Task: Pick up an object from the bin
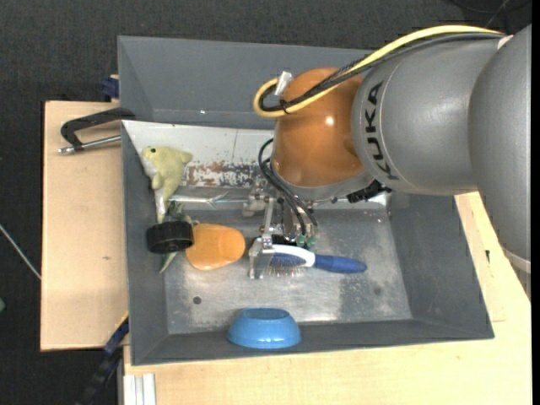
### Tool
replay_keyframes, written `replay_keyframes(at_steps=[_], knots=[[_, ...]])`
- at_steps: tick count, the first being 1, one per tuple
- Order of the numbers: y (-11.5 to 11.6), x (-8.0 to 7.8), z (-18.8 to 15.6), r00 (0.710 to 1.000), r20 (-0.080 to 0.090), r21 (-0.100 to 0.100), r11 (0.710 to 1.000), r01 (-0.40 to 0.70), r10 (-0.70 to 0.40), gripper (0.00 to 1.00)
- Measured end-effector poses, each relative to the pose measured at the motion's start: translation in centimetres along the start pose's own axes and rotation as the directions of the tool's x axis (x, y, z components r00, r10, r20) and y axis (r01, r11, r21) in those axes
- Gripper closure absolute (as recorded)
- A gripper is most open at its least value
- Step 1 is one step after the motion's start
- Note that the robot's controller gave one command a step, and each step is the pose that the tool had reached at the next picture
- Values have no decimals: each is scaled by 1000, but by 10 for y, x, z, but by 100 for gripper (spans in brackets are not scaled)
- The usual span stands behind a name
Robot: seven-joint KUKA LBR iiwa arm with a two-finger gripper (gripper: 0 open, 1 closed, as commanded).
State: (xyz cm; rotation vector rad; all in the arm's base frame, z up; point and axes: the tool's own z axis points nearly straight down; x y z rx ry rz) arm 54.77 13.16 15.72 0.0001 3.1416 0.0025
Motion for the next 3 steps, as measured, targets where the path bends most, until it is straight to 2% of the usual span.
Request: replay_keyframes(at_steps=[1,2,3], knots=[[-41,5,79,967,-2,2,967,-256,256,0],[-40,4,77,967,3,-2,967,-254,254,100],[-39,-6,-54,968,12,-5,968,-250,250,100]])
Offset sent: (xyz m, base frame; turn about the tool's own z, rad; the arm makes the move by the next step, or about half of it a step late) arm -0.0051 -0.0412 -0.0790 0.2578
